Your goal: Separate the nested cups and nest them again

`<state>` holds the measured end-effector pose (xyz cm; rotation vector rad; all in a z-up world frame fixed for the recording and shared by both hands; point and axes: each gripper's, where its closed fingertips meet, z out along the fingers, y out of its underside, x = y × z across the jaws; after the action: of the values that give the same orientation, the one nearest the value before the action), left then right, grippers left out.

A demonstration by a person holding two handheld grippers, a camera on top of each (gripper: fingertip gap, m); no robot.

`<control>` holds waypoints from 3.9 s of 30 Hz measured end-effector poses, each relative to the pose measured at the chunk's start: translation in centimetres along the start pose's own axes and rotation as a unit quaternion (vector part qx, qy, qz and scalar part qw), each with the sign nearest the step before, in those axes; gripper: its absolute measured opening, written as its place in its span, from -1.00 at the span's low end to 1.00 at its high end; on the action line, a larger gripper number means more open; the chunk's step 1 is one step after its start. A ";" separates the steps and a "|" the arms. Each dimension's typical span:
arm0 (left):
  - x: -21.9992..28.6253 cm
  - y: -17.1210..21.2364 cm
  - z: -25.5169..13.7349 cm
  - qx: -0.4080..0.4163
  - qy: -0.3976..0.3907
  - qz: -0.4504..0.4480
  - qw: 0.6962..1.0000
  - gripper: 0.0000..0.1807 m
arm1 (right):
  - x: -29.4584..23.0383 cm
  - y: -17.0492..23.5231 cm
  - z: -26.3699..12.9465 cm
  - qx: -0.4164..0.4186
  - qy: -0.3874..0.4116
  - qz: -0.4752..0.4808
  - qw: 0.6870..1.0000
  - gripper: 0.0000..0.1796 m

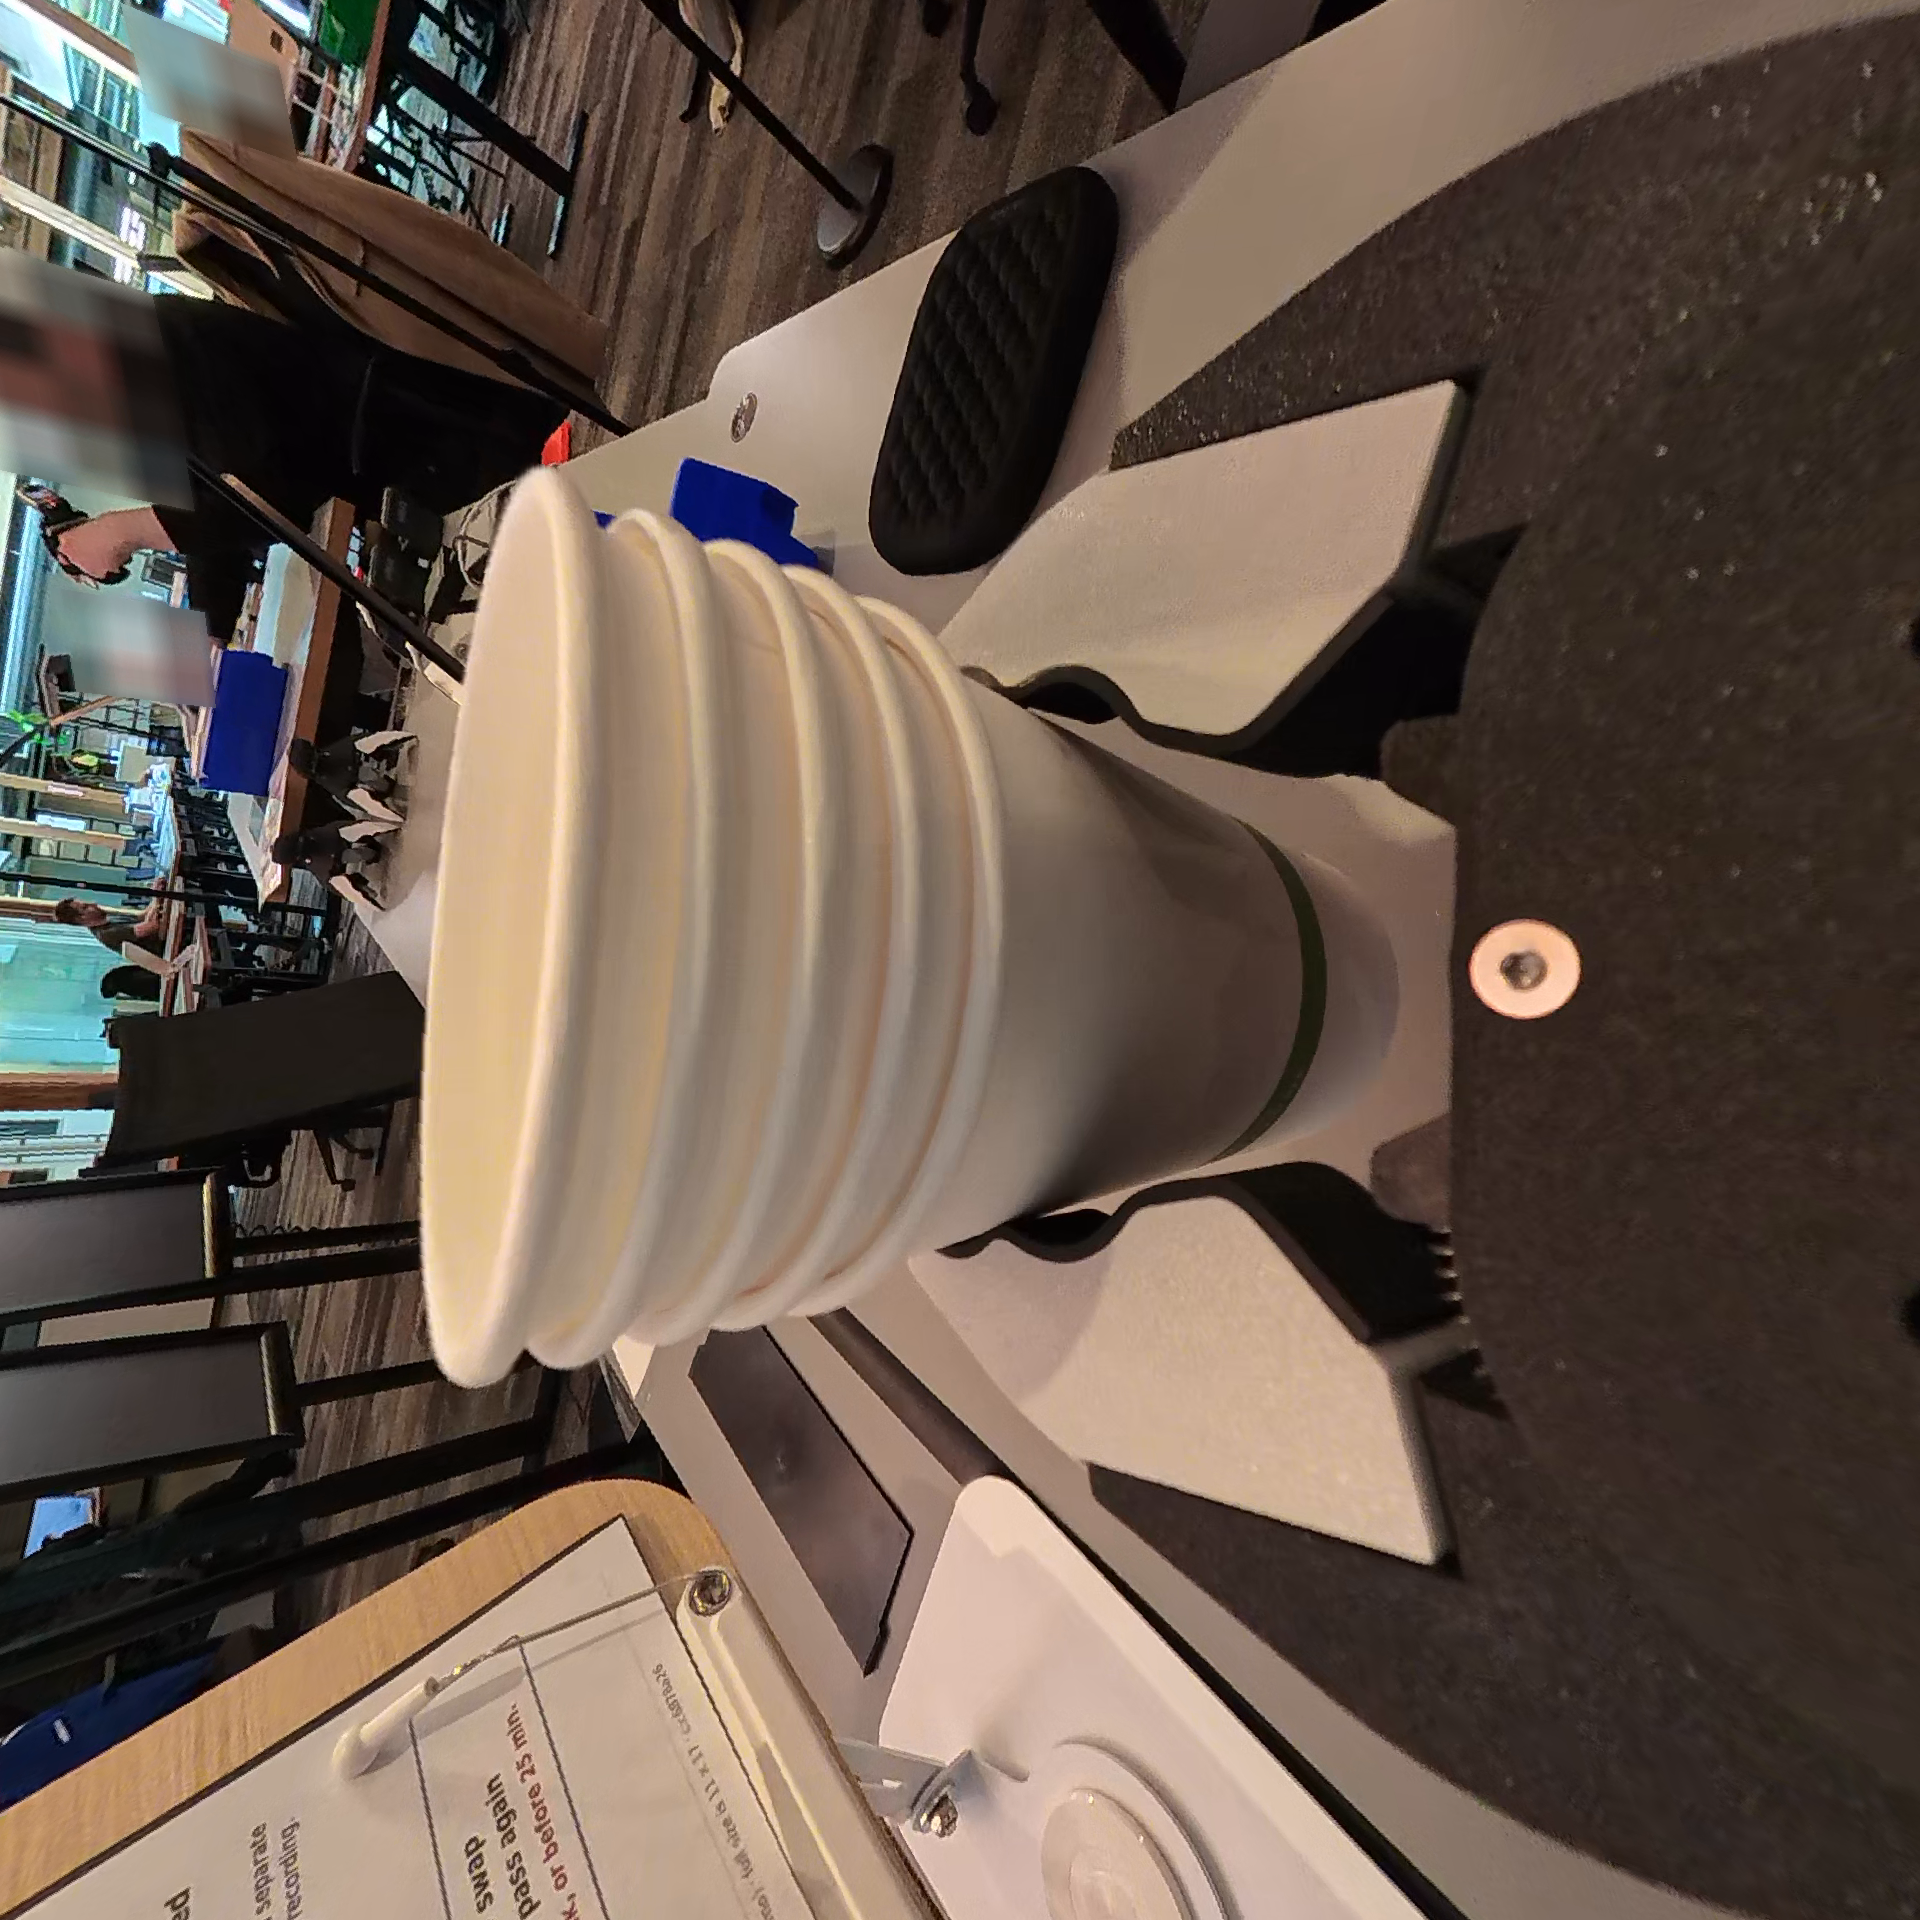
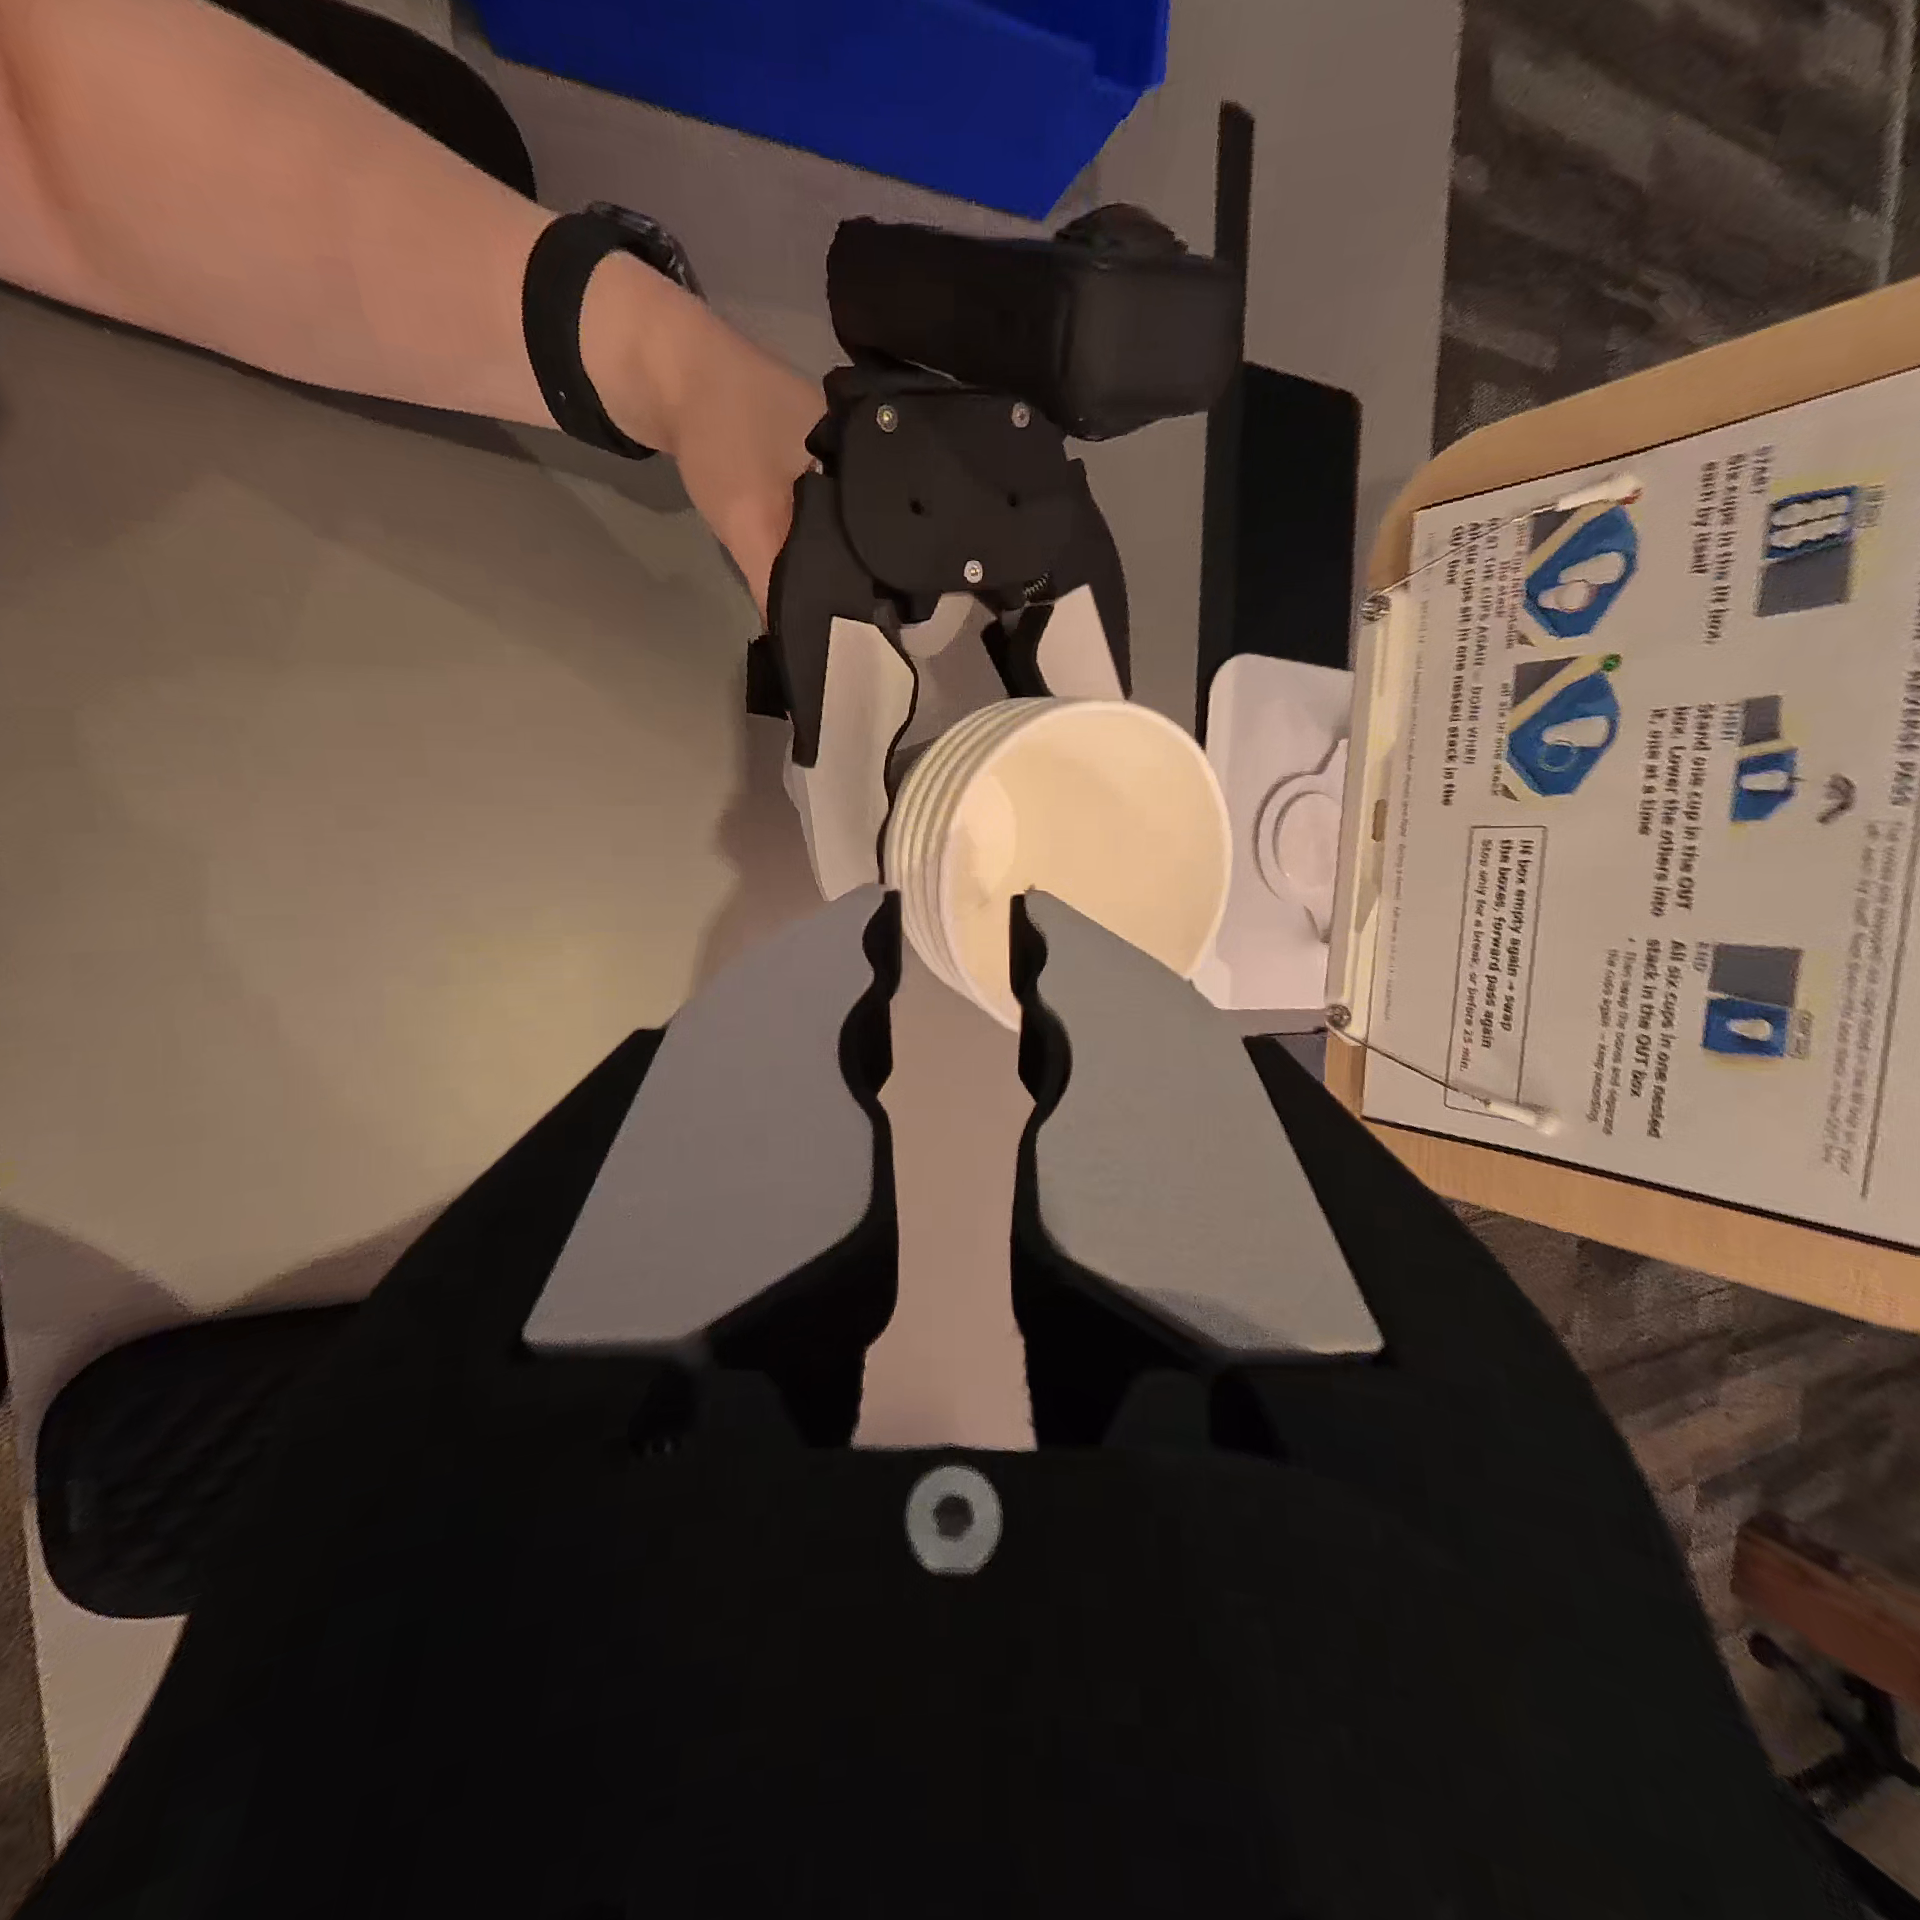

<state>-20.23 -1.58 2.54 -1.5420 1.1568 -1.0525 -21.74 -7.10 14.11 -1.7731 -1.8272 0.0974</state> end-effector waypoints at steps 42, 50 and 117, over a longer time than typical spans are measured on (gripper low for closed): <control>1.4 -1.8 -0.8 0.025 0.009 0.024 0.999 0.04 | -0.6 0.0 1.3 -0.049 -0.063 0.025 0.997 -0.97; 2.1 -2.3 -0.8 0.028 0.014 0.031 0.999 0.03 | -0.7 0.1 0.2 -0.061 -0.063 0.030 0.996 -0.97; 1.9 -2.2 -1.1 0.028 0.018 0.023 0.999 0.04 | 3.3 3.8 -13.4 -0.062 0.058 0.119 0.989 -0.97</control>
<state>-20.43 -3.32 5.14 -1.4518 1.1719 -1.0781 -12.15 -8.13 24.65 -2.0361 -1.5646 -0.0272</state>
